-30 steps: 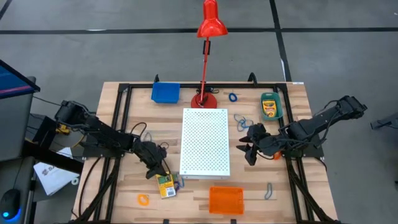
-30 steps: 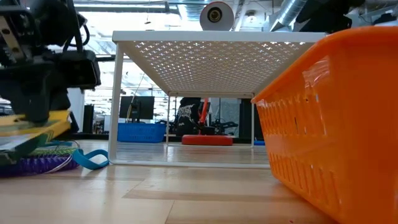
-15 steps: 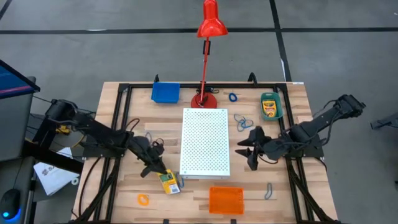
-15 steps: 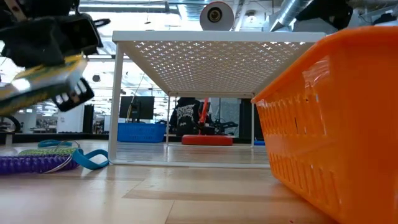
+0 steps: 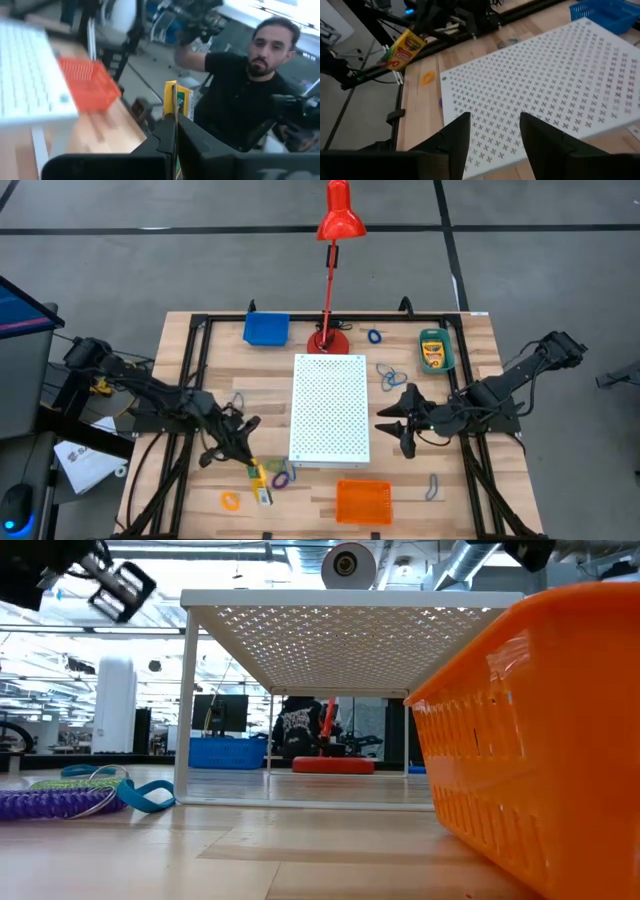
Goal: Pick & Place Office Desk Supplies
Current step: Put the yellow crayon box into the green bin
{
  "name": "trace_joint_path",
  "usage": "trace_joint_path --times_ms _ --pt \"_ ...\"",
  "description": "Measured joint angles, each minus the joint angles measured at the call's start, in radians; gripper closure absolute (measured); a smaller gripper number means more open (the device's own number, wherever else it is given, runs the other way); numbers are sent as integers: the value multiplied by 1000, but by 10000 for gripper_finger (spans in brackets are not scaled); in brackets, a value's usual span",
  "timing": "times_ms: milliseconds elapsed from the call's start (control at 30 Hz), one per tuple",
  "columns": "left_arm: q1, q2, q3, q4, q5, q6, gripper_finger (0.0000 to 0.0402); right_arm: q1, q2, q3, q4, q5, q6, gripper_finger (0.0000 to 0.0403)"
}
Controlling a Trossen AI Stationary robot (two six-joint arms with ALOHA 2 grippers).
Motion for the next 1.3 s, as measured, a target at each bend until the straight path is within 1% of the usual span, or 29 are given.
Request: trace_joint_path --times_ms 100,233,333,400,500,567,633,733,933,1067,1133,1300 --pt "-2 -6 7 8 -43 82 401 -6 0 0 36 -1 -39 235" --pt "-2 42 69 -49 -161 218 401 -6 0 0 73 -4 -94 235" --pt "-2 102 146 -56 -248 352 401 -6 0 0 90 -5 -121 235" --pt "-2 148 208 -60 -286 434 401 -6 0 0 91 -5 -137 235" --pt "-2 198 314 -120 -353 547 401 -6 0 0 92 -5 -161 235" --pt "-2 226 383 -161 -418 607 401 -6 0 0 96 -4 -184 235" --pt "-9 258 438 -175 -482 672 401 -5 0 0 113 -4 -219 235" --pt "-21 311 508 -176 -581 761 401 3 10 0 161 -4 -315 235" --pt "-40 440 597 -136 -779 873 401 2 71 0 288 -2 -517 235" --pt "-40 516 624 -100 -870 896 401 5 124 0 327 68 -663 228" --pt "-40 543 626 -74 -909 909 401 10 140 0 327 99 -680 218" --pt "-40 610 626 62 -980 978 401 24 166 0 339 181 -684 179"
